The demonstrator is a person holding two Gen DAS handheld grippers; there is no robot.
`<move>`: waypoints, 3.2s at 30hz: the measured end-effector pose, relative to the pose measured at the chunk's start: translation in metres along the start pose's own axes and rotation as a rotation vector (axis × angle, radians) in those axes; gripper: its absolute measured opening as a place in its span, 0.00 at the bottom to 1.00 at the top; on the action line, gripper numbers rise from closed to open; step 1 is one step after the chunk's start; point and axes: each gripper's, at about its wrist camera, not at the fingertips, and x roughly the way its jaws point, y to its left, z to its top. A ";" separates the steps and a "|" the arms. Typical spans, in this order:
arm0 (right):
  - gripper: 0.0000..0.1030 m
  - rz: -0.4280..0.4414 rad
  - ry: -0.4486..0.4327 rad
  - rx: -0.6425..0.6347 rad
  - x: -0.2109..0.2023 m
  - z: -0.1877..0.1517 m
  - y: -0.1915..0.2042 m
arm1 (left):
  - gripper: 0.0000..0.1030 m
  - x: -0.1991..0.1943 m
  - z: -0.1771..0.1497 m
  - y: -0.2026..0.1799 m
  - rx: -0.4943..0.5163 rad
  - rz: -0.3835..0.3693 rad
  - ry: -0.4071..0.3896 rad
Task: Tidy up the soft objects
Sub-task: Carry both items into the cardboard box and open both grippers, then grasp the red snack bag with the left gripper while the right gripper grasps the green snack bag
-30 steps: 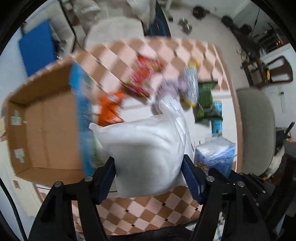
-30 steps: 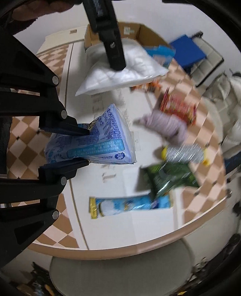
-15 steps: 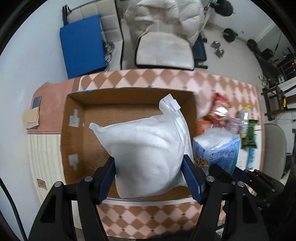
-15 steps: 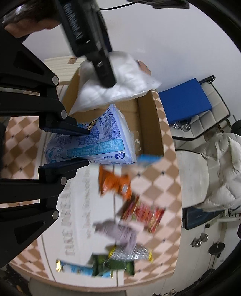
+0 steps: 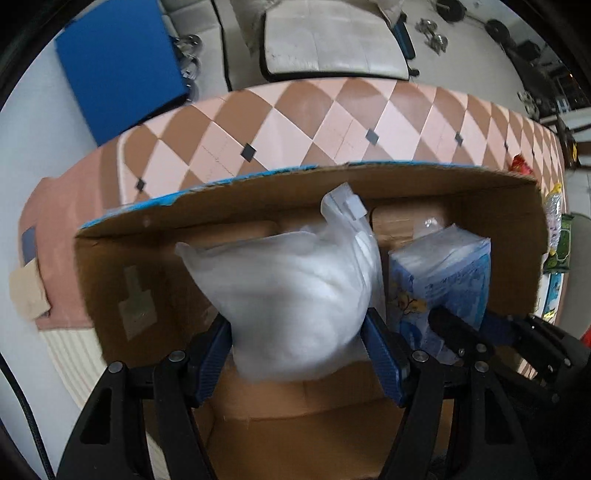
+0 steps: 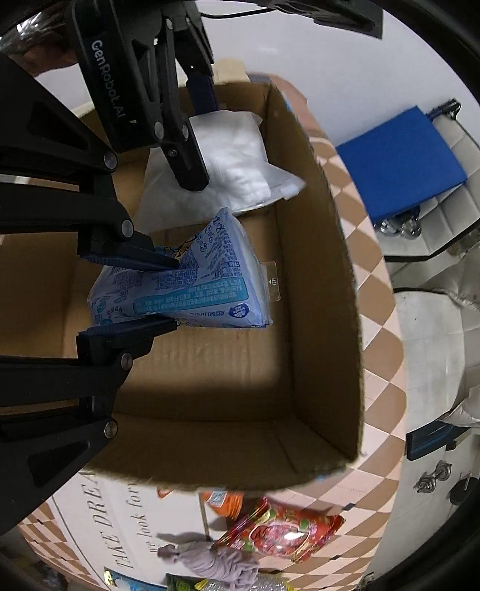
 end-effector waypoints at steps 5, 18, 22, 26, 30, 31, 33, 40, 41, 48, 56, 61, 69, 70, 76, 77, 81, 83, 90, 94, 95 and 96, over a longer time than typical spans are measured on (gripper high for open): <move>0.27 -0.019 -0.004 0.015 0.016 0.011 -0.005 | 0.65 0.009 0.010 0.001 0.025 -0.019 0.007; 0.89 -0.126 -0.050 -0.034 -0.020 -0.006 -0.001 | 0.96 -0.054 -0.032 0.026 -0.133 -0.061 -0.157; 1.00 -0.155 -0.062 -0.060 -0.033 -0.027 0.006 | 0.97 -0.065 -0.061 0.024 -0.150 -0.014 -0.224; 1.00 -0.168 -0.088 -0.071 -0.047 -0.051 0.010 | 0.97 -0.070 -0.088 0.021 -0.164 0.019 -0.271; 1.00 -0.170 -0.127 -0.077 -0.065 -0.079 0.013 | 0.97 -0.075 -0.113 0.019 -0.173 0.022 -0.290; 1.00 -0.169 -0.135 -0.080 -0.070 -0.085 0.013 | 0.97 -0.078 -0.122 0.019 -0.176 0.026 -0.300; 1.00 -0.175 -0.163 -0.091 -0.082 -0.099 0.013 | 0.97 -0.084 -0.135 0.018 -0.185 0.022 -0.314; 1.00 -0.138 -0.203 -0.108 -0.106 -0.146 0.007 | 0.97 -0.107 -0.180 0.002 -0.225 0.037 -0.386; 1.00 -0.127 -0.204 -0.112 -0.108 -0.151 0.006 | 0.97 -0.108 -0.184 -0.001 -0.226 0.044 -0.387; 1.00 -0.041 -0.236 -0.073 -0.140 -0.157 -0.036 | 0.97 -0.138 -0.190 -0.048 -0.207 0.082 -0.433; 1.00 -0.073 -0.296 0.133 -0.191 -0.138 -0.184 | 0.97 -0.153 -0.118 -0.168 -0.012 0.152 -0.457; 0.89 -0.116 -0.301 0.286 -0.194 -0.110 -0.304 | 0.85 -0.117 -0.041 -0.246 0.131 0.177 -0.385; 0.65 -0.184 -0.174 0.290 -0.139 -0.045 -0.392 | 0.74 -0.018 0.067 -0.315 0.232 0.189 -0.158; 0.63 -0.202 -0.157 0.279 -0.129 -0.039 -0.395 | 0.74 -0.006 0.077 -0.320 0.235 0.188 -0.130; 0.57 -0.259 -0.074 0.212 -0.083 -0.021 -0.397 | 0.74 0.053 0.105 -0.337 0.285 0.226 -0.016; 0.57 -0.268 -0.056 0.201 -0.076 -0.018 -0.397 | 0.74 0.059 0.108 -0.338 0.288 0.231 -0.005; 0.57 -0.302 -0.002 0.168 -0.054 -0.010 -0.395 | 0.74 0.076 0.118 -0.339 0.266 0.183 0.038; 0.48 -0.310 0.006 0.156 -0.048 -0.007 -0.393 | 0.59 0.076 0.122 -0.340 0.261 0.160 0.044; 0.24 -0.255 -0.007 0.227 -0.055 -0.009 -0.401 | 0.37 0.071 0.116 -0.339 0.263 0.130 0.047; 0.20 -0.198 -0.029 0.272 -0.069 -0.020 -0.414 | 0.34 0.062 0.110 -0.328 0.228 0.109 0.027; 0.19 -0.195 -0.036 0.274 -0.073 -0.023 -0.414 | 0.34 0.057 0.108 -0.325 0.223 0.104 0.017; 0.19 -0.188 -0.046 0.279 -0.078 -0.026 -0.415 | 0.34 0.051 0.105 -0.323 0.217 0.095 0.006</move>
